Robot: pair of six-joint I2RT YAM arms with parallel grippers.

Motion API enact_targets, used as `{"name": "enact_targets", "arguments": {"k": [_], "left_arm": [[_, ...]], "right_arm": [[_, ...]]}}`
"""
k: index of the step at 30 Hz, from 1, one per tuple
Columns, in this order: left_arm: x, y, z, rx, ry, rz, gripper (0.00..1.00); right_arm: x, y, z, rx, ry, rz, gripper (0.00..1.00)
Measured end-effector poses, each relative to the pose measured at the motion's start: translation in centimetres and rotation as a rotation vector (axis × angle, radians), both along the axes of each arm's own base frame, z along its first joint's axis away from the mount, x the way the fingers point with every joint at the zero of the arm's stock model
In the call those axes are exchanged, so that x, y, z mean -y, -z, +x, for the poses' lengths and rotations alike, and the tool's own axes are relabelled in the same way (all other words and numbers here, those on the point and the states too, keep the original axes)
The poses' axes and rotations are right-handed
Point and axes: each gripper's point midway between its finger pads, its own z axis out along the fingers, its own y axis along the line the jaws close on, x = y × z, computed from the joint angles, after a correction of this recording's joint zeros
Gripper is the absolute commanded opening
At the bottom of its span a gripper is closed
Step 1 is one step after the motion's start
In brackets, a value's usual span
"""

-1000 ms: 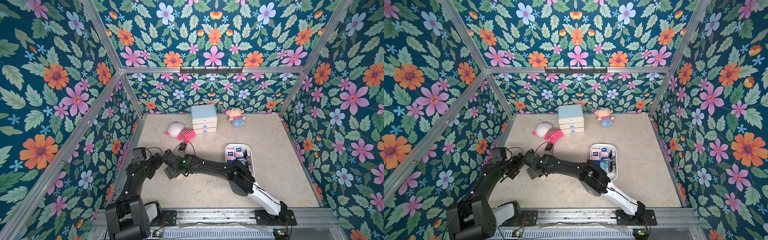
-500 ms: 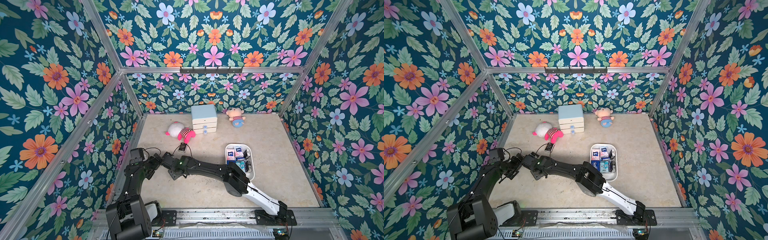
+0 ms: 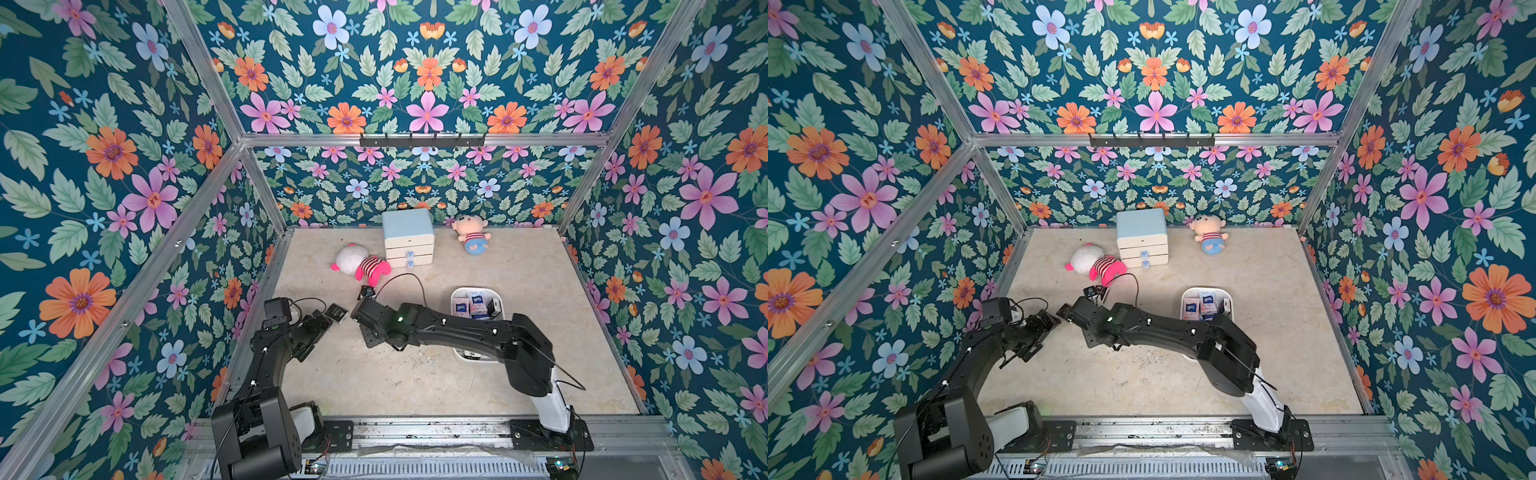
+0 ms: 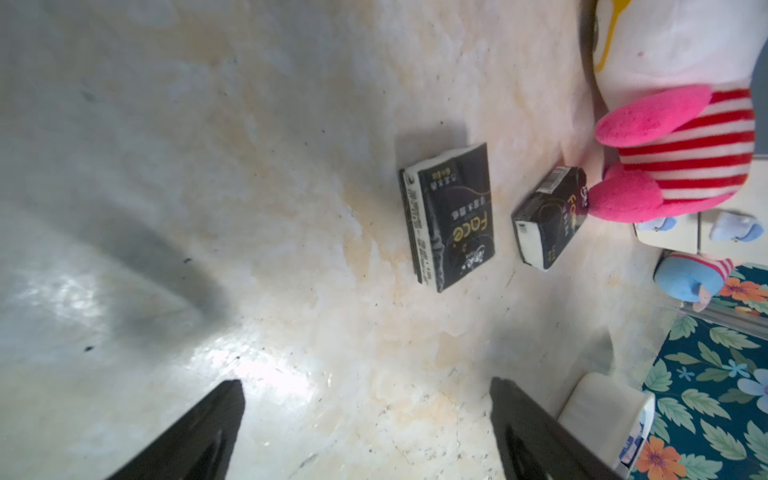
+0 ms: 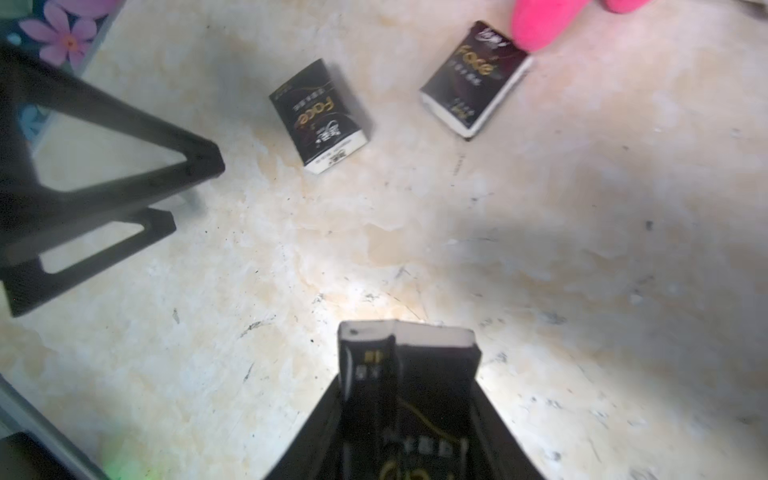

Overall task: Put the pocket tissues into the storage box
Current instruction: Pick up the pocket tissues from the center of the board, then place the pocket tissues in the storage box.

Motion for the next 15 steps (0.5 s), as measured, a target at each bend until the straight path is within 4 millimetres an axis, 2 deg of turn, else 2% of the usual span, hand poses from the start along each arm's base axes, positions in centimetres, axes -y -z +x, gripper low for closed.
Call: {"name": "enact_targets", "arguments": {"k": [4, 9, 15], "left_arm": [[2.2, 0.2, -0.1, -0.010, 0.089, 0.016, 0.97], [5.9, -0.1, -0.1, -0.003, 0.225, 0.076, 0.97], [9.7, -1.1, 0.0, 0.024, 0.326, 0.142, 0.97]], "right_arm": [[4.4, -1.0, 0.4, 0.010, 0.114, 0.017, 0.43], [10.5, -0.9, 0.8, 0.015, 0.263, 0.000, 0.43], [17.1, -1.8, -0.4, 0.030, 0.393, 0.010, 0.44]]}}
